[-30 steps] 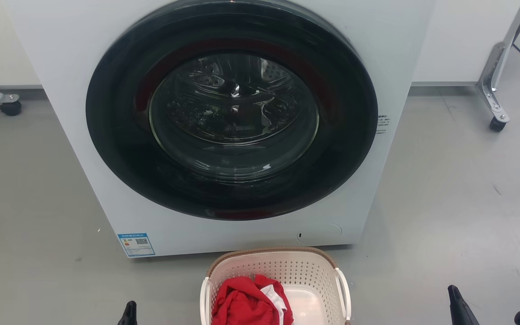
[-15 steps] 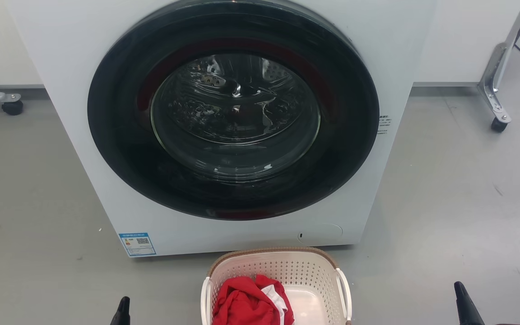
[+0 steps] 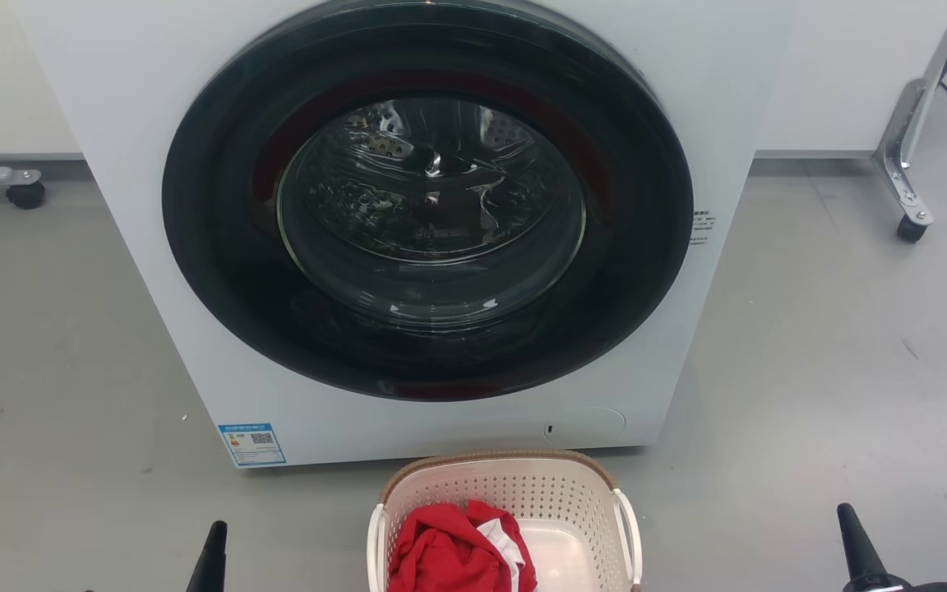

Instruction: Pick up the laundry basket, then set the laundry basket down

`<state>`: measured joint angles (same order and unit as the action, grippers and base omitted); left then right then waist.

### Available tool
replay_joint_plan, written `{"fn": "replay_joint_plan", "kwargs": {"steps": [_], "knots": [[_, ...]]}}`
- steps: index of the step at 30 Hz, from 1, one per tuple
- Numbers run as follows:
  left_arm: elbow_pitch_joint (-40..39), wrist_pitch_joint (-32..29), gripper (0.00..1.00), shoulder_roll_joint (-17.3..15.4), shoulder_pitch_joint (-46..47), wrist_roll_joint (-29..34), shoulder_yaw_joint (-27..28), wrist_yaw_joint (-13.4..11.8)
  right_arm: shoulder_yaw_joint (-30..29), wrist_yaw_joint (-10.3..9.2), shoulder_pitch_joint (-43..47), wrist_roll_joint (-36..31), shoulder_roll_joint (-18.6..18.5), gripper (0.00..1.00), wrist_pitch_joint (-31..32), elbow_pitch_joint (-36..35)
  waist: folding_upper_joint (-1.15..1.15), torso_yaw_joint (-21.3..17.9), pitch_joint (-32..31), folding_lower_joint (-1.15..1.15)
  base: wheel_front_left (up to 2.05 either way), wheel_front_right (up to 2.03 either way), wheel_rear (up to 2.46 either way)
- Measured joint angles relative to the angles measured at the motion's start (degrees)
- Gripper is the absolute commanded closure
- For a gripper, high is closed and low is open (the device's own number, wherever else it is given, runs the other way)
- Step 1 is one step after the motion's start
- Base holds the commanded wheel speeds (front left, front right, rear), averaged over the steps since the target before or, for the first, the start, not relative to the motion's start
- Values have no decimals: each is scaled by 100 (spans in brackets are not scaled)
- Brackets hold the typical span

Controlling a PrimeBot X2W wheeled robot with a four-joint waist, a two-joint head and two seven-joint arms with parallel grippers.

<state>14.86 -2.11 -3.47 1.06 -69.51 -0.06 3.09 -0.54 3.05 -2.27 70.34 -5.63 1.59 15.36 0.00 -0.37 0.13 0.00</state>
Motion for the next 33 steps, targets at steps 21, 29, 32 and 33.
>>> {"fn": "replay_joint_plan", "kwargs": {"steps": [21,29,32,33], "knots": [[145,-311,100,56,246,-1573,379,293,-508,260,-197,1502,218,100,349,129,0,27,-3,0,0,0,0],[197,-441,100,94,349,-2139,526,400,-700,375,-268,2101,301,100,491,175,0,37,-4,0,0,0,0],[202,-441,100,103,355,-2213,531,400,-708,378,-305,2107,307,100,491,176,0,37,-4,0,0,0,0],[204,-441,100,104,355,-2212,531,400,-709,378,-304,2107,308,100,491,177,0,37,-4,0,0,0,0]]}}
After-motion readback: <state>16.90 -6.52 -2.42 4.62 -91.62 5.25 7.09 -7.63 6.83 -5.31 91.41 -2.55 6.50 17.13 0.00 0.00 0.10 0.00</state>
